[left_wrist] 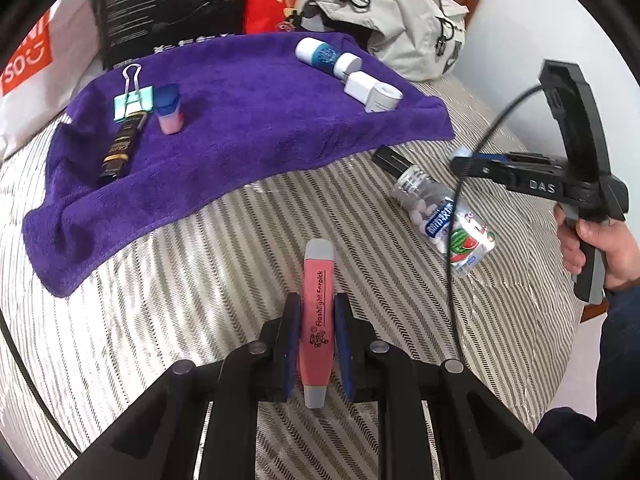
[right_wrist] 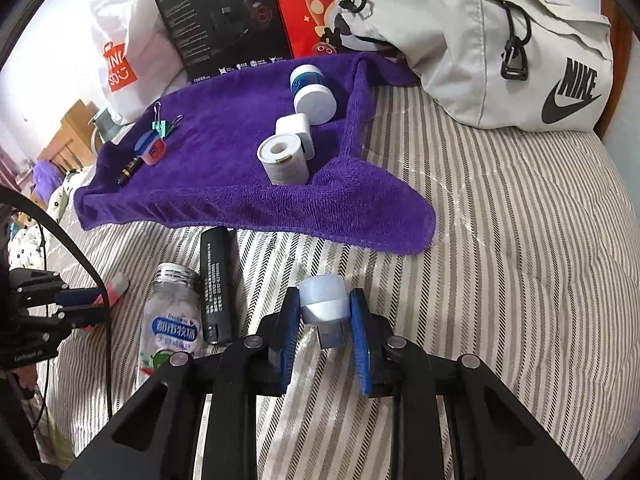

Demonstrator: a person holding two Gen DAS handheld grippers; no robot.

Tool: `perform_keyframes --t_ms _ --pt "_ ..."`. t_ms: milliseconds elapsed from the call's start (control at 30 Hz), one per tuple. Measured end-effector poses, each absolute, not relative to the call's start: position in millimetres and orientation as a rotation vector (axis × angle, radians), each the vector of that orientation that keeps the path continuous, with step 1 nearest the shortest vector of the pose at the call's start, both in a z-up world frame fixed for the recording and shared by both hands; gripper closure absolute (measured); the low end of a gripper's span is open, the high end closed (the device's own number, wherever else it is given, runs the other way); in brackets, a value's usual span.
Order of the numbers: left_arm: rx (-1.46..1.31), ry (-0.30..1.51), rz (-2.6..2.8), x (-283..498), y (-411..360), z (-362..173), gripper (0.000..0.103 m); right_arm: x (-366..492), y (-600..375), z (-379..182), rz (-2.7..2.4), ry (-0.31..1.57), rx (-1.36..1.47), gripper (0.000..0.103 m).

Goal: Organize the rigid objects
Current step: 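Place the highlighter beside the black box while the right tool carries the plug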

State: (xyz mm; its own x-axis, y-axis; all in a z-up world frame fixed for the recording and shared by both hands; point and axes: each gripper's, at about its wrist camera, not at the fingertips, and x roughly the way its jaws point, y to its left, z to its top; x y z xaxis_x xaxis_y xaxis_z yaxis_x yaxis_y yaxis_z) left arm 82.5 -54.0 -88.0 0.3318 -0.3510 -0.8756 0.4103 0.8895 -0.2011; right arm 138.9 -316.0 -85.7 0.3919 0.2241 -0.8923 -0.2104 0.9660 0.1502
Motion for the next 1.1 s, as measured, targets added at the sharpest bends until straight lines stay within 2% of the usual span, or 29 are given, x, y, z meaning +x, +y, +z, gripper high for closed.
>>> perform_keyframes --t_ms 500,700,900,1100 --pt "0.007 1.086 -0.419 101 -14 -66 0.087 140 -305 -55 0.370 1.099 0.009 0.078" --pt "0.075 1.141 -0.389 97 -19 -91 0.087 139 -297 -52 0.398 1.100 -0.009 0.078" --pt "0.219 1.098 -0.346 88 -38 -90 0.086 138 -294 -55 0.405 1.113 -0.025 0.078" --pt "0.195 1.136 -0.367 93 -37 -83 0.087 137 -287 -52 0.427 1.111 -0.036 0.078"
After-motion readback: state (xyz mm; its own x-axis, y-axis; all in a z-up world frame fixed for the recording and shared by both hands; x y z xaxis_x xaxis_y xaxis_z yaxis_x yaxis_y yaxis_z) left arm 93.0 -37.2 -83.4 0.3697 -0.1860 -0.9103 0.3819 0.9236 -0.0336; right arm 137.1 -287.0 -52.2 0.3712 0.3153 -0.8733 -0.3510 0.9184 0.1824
